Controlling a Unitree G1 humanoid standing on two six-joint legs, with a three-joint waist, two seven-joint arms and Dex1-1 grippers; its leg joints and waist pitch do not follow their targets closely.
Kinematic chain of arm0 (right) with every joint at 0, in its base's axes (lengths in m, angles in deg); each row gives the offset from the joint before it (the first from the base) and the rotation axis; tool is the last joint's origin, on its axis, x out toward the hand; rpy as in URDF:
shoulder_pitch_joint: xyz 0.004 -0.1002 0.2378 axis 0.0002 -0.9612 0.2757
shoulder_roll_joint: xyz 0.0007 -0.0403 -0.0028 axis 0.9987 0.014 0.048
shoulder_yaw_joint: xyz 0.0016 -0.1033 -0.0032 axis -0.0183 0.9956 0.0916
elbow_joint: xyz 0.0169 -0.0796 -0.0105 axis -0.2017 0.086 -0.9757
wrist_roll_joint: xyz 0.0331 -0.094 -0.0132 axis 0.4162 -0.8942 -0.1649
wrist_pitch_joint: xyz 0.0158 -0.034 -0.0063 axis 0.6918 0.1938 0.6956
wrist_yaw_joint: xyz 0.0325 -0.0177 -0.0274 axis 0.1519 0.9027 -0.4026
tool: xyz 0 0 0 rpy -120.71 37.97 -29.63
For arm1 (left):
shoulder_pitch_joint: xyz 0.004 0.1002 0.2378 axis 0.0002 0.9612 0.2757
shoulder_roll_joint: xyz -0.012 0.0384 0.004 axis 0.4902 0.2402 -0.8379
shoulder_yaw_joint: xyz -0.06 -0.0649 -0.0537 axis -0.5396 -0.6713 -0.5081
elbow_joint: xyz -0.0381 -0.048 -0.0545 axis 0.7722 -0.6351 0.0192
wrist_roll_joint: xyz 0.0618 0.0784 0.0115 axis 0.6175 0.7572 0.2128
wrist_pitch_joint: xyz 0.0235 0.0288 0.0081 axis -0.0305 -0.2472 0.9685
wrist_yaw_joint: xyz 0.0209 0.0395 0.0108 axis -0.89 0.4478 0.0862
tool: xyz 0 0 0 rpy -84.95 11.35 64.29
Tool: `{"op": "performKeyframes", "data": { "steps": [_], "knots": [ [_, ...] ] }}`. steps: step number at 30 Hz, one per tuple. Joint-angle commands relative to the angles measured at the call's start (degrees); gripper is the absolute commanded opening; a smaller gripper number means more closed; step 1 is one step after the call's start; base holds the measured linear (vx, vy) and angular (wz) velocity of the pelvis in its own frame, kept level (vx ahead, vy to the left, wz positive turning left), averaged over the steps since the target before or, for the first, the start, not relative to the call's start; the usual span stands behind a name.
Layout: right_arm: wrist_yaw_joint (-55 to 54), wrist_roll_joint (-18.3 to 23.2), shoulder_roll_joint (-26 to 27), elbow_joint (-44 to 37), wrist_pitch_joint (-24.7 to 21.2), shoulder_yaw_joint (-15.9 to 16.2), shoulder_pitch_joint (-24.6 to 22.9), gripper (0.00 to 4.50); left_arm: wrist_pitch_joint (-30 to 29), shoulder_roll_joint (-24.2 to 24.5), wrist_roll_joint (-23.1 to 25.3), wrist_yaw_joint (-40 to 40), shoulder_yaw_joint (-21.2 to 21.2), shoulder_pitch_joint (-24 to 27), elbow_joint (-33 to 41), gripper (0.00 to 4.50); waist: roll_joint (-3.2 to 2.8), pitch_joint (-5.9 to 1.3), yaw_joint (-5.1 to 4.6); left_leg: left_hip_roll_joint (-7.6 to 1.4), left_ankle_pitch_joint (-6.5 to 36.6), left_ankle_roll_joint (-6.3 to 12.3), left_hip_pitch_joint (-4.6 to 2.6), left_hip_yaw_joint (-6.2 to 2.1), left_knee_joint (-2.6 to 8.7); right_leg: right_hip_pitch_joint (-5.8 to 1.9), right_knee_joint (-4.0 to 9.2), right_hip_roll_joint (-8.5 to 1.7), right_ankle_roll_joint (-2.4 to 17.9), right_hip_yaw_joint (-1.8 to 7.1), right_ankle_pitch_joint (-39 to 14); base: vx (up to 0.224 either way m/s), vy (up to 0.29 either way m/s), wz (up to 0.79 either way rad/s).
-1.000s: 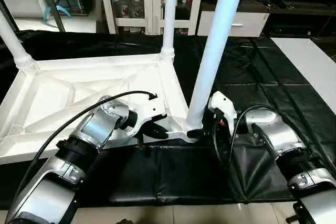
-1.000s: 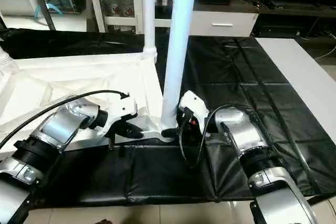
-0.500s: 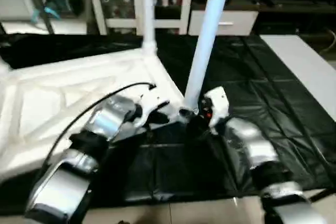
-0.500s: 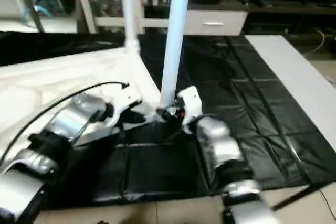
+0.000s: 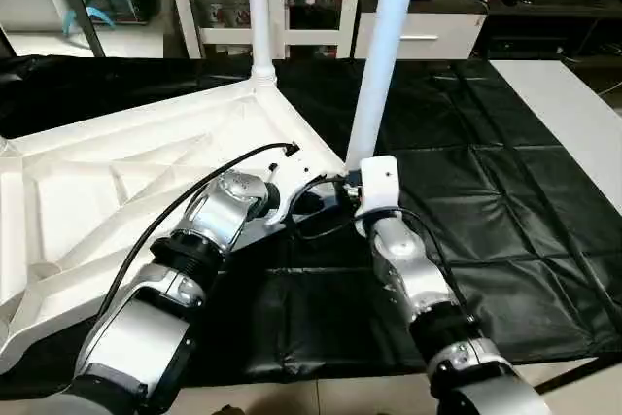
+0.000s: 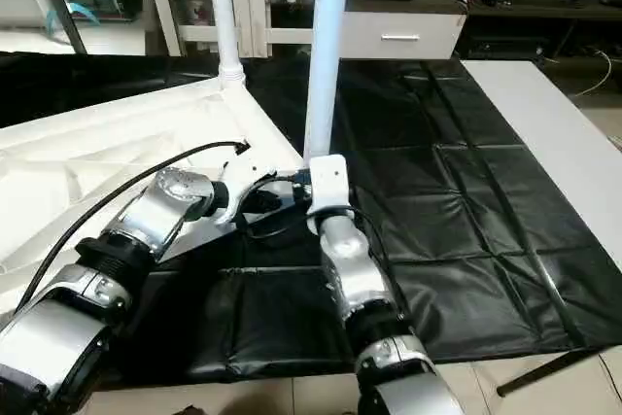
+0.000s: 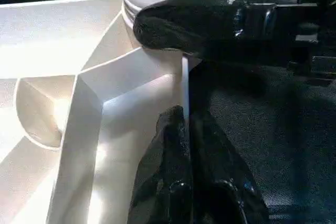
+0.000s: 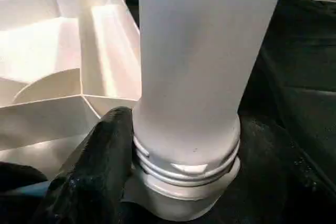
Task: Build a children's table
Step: Rotate leg to tighten
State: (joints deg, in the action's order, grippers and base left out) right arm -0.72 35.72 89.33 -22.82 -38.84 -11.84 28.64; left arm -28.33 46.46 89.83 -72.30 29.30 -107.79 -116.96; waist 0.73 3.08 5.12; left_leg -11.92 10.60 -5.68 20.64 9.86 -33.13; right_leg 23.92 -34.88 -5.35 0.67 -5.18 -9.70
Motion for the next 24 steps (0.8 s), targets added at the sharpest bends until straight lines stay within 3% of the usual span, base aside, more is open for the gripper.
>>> {"op": "performKeyframes", "data": {
  "steps": [1, 4, 6, 7, 9, 11, 12, 15, 16, 17, 18, 20, 21, 24],
  "knots": [
    [5.5, 1.2, -0.5, -8.4, 5.1, 2.2, 1.4, 3.39, -0.6, -0.6, 0.7, -0.8, 2.0, 2.2, -1.6, 0.00, -0.16, -4.27, 0.00, -0.73, 6.8, 3.19, -0.19, 0.25, 3.42, -3.97, 3.18, -2.84, 12.2, 3.00, -3.9, 0.000, 0.000, 0.00],
    [9.0, 3.7, -3.4, -11.2, 2.7, 0.4, 0.7, 3.48, -0.7, 0.1, 0.7, -2.4, 2.3, 2.6, -0.9, 0.00, -0.12, -4.20, -0.02, -0.78, 5.5, 4.60, 0.00, 0.25, 3.28, -3.96, 2.95, -2.69, 12.9, 2.92, -1.1, 0.000, 0.000, 0.00],
    [11.4, 4.7, -5.5, -12.7, 1.4, -0.5, 0.3, 3.74, -0.7, 0.6, 0.8, -3.4, 2.7, 2.8, -0.4, 0.00, -0.01, -3.87, 0.04, -0.84, 8.9, 4.09, -0.27, 0.22, 3.55, -4.00, 3.78, -2.84, 11.6, 2.87, -7.8, 0.000, 0.000, 0.00],
    [15.8, 6.5, -7.6, -14.2, -1.4, -1.1, -0.2, 3.84, -0.5, 1.2, 0.8, -4.3, 3.0, 3.1, -0.1, 0.00, 0.20, -3.79, 0.00, -0.88, 9.5, 4.01, -0.31, 0.25, 3.62, -4.04, 3.98, -2.87, 11.4, 2.91, -9.2, 0.000, 0.000, 0.00],
    [17.7, 7.3, -8.5, -14.7, -2.4, -1.3, -0.4, 3.94, -0.4, 1.4, 0.9, -4.7, 3.0, 3.3, 0.1, 0.00, 0.09, -3.52, 0.17, -1.05, 11.5, 3.51, -0.66, 0.28, 3.78, -3.79, 4.35, -2.97, 11.4, 3.06, -11.9, 0.000, 0.000, 0.00],
    [28.4, 11.5, -13.7, -16.9, -7.9, -1.5, -1.2, 4.23, -0.6, 2.4, 0.9, -7.4, 3.8, 4.0, 1.3, 0.00, 0.22, -3.64, 0.11, -0.91, 13.7, 3.01, -0.70, 0.07, 3.91, -4.24, 4.63, -2.79, 10.7, 2.85, -14.5, 0.000, 0.000, 0.00],
    [31.9, 12.7, -15.5, -17.7, -9.7, -1.3, -1.6, 4.23, -0.7, 2.7, 0.9, -8.2, 4.1, 4.2, 1.8, 0.00, 0.24, -3.59, 0.12, -1.05, 13.3, 2.99, -0.70, 0.10, 3.87, -3.95, 4.66, -2.97, 10.9, 3.01, -14.2, 0.000, 0.000, 0.00],
    [35.1, 13.7, -17.1, -18.4, -11.4, -1.1, -1.9, 4.40, -0.8, 3.0, 1.0, -8.8, 4.4, 4.5, 2.2, 0.00, 0.43, -3.76, 0.19, -0.93, 11.9, 3.21, -0.32, 0.04, 3.73, -4.22, 4.68, -3.11, 10.7, 2.86, -14.8, 0.000, 0.000, 0.00],
    [42.0, 14.9, -20.7, -18.1, -13.2, -0.3, -2.2, 4.40, -0.9, 3.3, 0.8, -9.9, 4.7, 4.8, 3.0, 0.00, 0.43, -3.76, 0.19, -0.93, 11.9, 3.21, -0.32, 0.04, 3.73, -4.22, 4.68, -3.11, 10.7, 2.86, -14.8, 0.000, 0.000, 0.00],
    [49.0, 15.5, -24.5, -16.6, -14.3, 0.5, -2.1, 4.40, -1.2, 3.7, 0.6, -11.4, 5.1, 5.1, 3.9, 0.00, 0.93, -3.82, 0.26, -0.96, 11.8, 4.07, -0.35, 0.10, 3.53, -4.44, 4.73, -2.98, 10.9, 2.71, -15.1, 0.000, 0.000, 0.00],
    [54.1, 15.8, -27.1, -14.8, -15.0, 1.1, -1.5, 4.40, -1.5, 4.1, 0.4, -13.2, 5.8, 5.6, 5.2, 0.00, 1.02, -3.82, 0.48, -1.09, 10.2, 4.53, -0.18, 0.11, 3.42, -4.33, 4.53, -3.15, 11.4, 2.85, -13.8, 0.000, 0.000, 0.00],
    [57.1, 16.0, -28.6, -13.7, -15.3, 1.4, -1.1, 4.40, -1.7, 4.4, 0.3, -14.3, 6.2, 6.0, 6.0, 0.00, 0.90, -3.84, 0.63, -1.16, 9.6, 4.97, -0.15, 0.13, 3.34, -4.28, 4.43, -3.21, 12.0, 2.81, -13.1, 0.000, 0.000, 0.00],
    [57.8, 15.7, -28.9, -12.1, -14.8, 1.3, -0.2, 4.40, -2.2, 4.5, 0.2, -15.2, 6.5, 6.4, 6.9, 0.00, 1.28, -3.88, 0.71, -1.12, 8.8, 5.23, -0.08, 0.20, 3.26, -4.20, 4.30, -3.22, 12.7, 2.70, -12.5, 0.000, 0.000, 0.00],
    [60.2, 16.4, -29.0, -11.0, -15.5, 1.2, 0.8, 4.40, -3.4, 5.2, -0.4, -17.9, 7.4, 7.3, 9.5, 0.00, 1.15, -3.71, 0.73, -1.09, 9.8, 4.91, -0.18, 0.17, 3.34, -4.03, 4.60, -3.26, 12.4, 2.58, -15.5, 0.000, 0.000, 0.00]
  ]
}}
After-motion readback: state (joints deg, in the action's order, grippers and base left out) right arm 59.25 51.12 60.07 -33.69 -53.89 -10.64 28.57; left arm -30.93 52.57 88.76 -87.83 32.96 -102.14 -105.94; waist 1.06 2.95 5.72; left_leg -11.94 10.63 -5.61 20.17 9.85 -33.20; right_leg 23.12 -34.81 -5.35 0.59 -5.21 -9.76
